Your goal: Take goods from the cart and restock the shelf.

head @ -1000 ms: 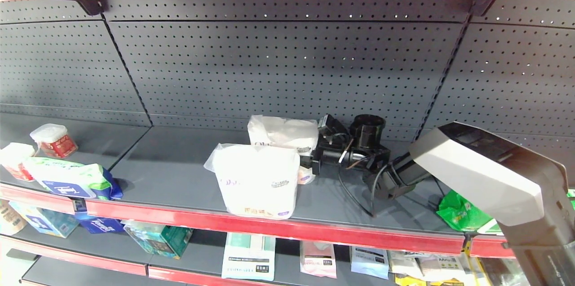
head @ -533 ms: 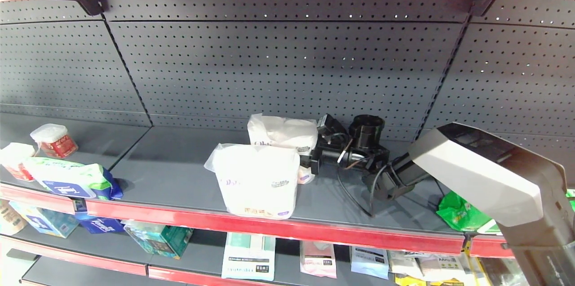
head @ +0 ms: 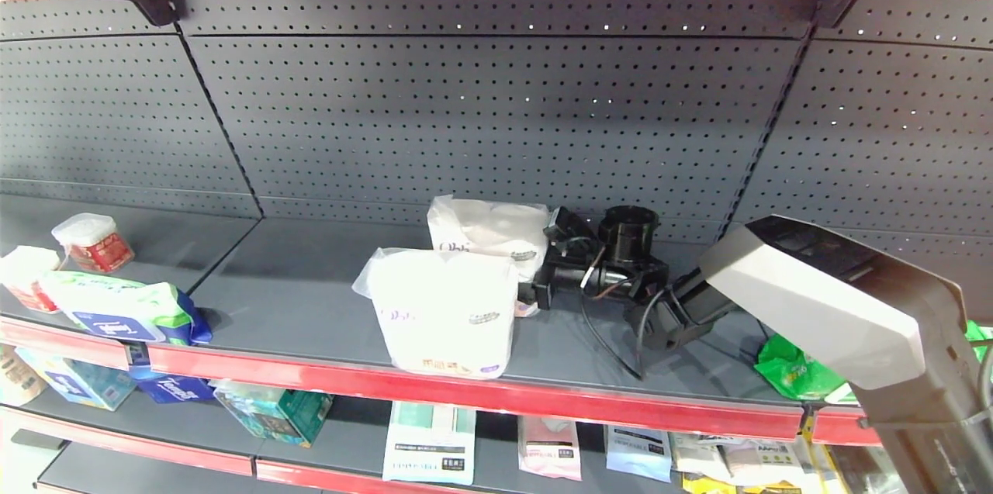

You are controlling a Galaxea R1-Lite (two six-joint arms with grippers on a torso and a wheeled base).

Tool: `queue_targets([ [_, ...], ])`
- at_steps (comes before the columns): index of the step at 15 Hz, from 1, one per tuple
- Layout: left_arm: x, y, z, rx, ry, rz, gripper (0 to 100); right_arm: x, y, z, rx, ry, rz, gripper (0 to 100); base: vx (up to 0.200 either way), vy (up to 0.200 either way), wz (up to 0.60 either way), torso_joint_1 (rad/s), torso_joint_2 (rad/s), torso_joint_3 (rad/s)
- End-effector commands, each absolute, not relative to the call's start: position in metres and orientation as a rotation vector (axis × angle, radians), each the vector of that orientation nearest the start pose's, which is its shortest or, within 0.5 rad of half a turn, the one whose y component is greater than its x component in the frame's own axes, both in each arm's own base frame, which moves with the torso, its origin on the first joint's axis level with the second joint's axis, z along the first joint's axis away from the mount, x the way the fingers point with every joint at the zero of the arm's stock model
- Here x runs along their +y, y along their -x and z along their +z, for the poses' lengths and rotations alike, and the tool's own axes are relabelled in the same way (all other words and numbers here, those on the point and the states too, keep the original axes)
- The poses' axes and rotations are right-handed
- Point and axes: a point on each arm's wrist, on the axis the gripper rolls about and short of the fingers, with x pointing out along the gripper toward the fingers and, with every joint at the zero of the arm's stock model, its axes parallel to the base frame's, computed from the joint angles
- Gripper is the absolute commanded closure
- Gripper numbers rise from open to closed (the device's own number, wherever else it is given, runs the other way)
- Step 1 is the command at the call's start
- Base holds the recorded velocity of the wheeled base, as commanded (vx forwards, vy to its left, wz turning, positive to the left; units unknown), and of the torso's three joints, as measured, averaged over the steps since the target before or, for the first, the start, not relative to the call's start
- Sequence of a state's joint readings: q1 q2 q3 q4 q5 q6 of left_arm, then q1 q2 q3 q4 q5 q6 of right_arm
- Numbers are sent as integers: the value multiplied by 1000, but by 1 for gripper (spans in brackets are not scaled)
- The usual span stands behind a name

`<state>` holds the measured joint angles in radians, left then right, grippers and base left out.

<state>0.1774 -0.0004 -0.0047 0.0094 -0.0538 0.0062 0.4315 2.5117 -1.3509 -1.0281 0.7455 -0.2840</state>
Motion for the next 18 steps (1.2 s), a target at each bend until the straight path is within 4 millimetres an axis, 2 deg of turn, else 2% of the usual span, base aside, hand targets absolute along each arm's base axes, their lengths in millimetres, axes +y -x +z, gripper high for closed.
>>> queue_targets([
  [1,-5,23,76,6,-5,124,0,214,-427,42,-60,230,1188,0,0,0,0,0,0,0],
  [3,-5,23,76,5,-6,124,0,212,-425,45,-60,230,1186,0,0,0,0,0,0,0],
  [8,-5,23,76,5,-6,124,0,200,-407,65,-48,231,1176,0,0,0,0,0,0,0],
  [11,-5,23,76,5,-6,124,0,186,-384,77,-2,227,1150,0,0,0,0,0,0,0],
  [18,-5,23,76,5,-6,124,0,151,-357,85,73,214,1083,0,0,0,0,0,0,0],
])
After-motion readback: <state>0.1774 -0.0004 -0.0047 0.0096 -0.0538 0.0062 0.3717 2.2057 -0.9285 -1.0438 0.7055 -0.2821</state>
